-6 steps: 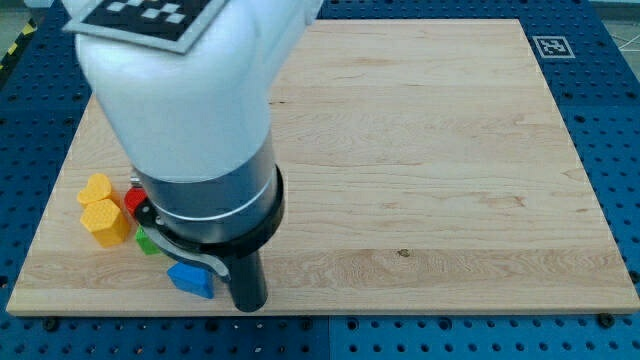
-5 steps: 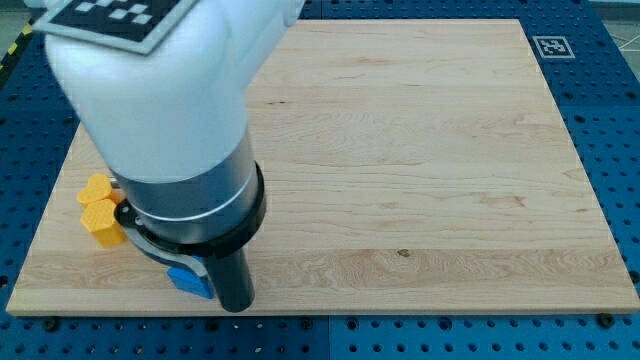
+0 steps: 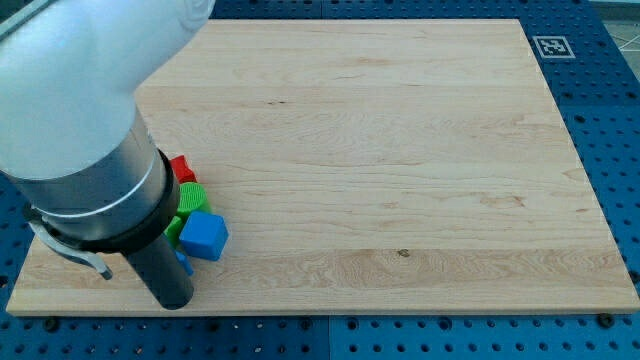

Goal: Slide the blue triangle below the green star

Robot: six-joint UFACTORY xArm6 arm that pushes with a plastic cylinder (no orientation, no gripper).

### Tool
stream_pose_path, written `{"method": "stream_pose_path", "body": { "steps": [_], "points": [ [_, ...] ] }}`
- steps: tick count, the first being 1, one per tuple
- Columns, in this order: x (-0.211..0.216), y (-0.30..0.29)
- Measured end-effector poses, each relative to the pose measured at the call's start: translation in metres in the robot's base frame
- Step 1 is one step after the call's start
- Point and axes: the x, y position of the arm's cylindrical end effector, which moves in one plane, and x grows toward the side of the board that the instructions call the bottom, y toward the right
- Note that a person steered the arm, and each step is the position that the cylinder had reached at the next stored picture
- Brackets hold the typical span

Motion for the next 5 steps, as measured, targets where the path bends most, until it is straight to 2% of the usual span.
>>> {"method": "stream_pose_path", "body": {
  "steps": [4, 5],
  "points": [
    [-0.018, 0.000],
    [-0.003, 0.002]
  ]
}}
